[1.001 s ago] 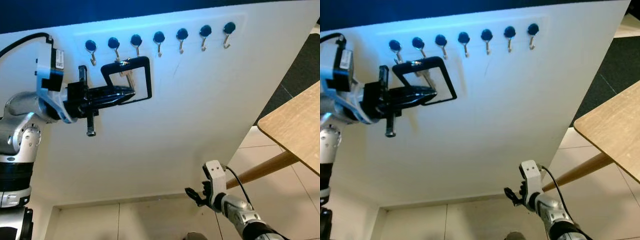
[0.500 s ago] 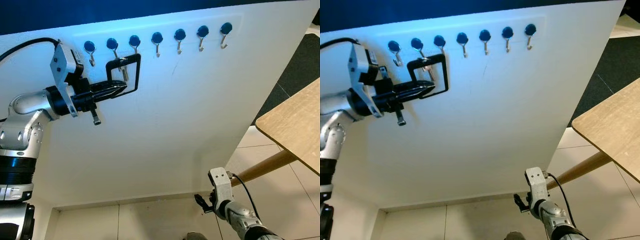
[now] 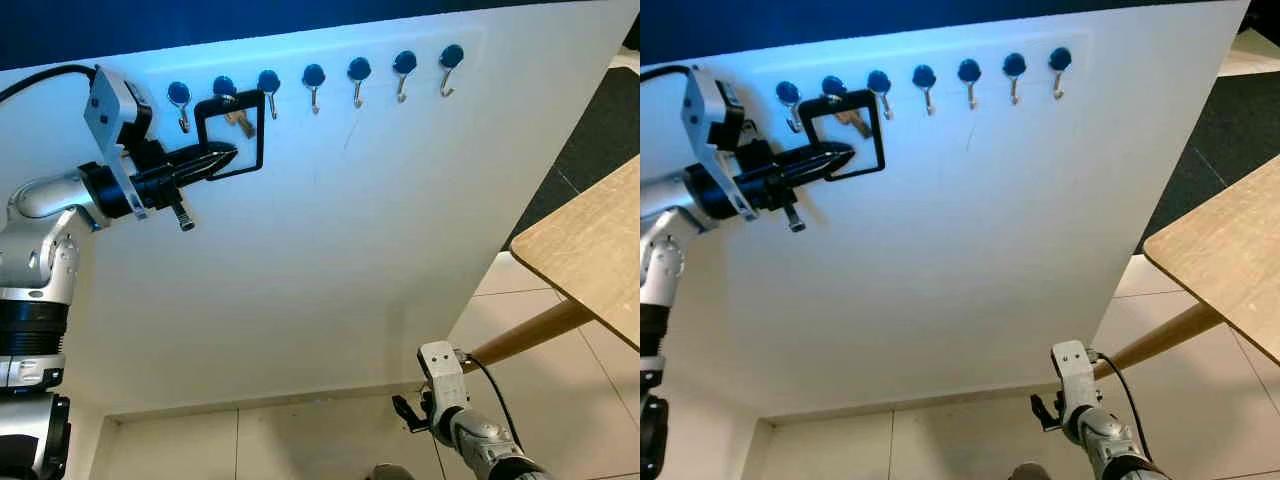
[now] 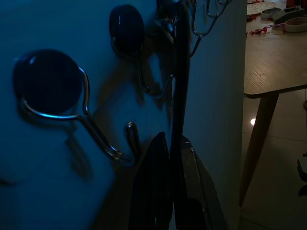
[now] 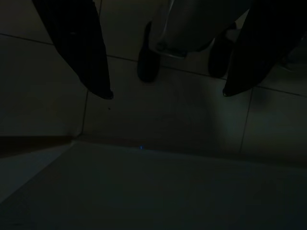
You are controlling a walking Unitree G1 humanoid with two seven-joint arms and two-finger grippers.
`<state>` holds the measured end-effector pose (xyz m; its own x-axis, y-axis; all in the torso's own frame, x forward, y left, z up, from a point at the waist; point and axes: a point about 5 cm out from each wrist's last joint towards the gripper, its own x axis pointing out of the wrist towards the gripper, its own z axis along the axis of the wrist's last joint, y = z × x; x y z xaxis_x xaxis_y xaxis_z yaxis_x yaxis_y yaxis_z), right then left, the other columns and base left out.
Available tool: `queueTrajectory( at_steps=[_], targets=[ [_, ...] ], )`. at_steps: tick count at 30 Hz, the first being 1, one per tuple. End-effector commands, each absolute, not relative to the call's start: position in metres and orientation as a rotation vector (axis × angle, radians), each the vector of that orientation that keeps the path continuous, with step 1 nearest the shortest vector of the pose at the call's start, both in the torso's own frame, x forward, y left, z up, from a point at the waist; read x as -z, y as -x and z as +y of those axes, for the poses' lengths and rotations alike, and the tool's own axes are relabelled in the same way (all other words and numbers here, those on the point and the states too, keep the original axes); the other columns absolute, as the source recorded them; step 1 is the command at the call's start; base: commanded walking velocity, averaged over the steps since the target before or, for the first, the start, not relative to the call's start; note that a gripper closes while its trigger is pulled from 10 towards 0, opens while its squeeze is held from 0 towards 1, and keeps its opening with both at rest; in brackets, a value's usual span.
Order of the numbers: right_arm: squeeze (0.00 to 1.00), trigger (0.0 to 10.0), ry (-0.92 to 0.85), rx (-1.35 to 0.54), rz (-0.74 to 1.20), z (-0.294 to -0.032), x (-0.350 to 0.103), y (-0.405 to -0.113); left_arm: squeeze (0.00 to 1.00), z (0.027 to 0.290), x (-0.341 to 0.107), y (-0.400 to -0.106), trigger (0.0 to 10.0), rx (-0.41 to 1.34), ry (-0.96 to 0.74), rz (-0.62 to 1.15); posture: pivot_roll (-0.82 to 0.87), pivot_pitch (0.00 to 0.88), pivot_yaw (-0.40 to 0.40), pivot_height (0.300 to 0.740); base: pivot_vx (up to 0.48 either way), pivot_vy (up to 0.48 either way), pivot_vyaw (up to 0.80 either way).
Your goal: Hang keys on a hook
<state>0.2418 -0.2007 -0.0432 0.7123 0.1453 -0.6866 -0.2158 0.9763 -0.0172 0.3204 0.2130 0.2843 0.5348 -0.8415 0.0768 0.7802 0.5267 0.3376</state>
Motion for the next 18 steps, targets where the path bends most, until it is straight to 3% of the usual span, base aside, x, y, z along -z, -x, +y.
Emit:
queueTrajectory(
  at_steps=[1, 18],
  targets=[
    [0.0, 10.0, 0.094, -0.205, 0.764, -0.197, 0.046, -0.239, 0.0, 0.231, -0.296, -0.319, 10.0, 0.905, -0.305, -0.252, -0.1, 0.107, 0.1, 0.74, 0.0, 0.0, 0.0],
    [0.0, 10.0, 0.106, -0.203, 0.77, -0.197, 0.048, -0.238, 0.0, 0.228, -0.269, -0.319, 10.0, 0.965, -0.313, -0.101, -0.1, 0.109, 0.102, 0.74, 0.0, 0.0, 0.0]
  ],
)
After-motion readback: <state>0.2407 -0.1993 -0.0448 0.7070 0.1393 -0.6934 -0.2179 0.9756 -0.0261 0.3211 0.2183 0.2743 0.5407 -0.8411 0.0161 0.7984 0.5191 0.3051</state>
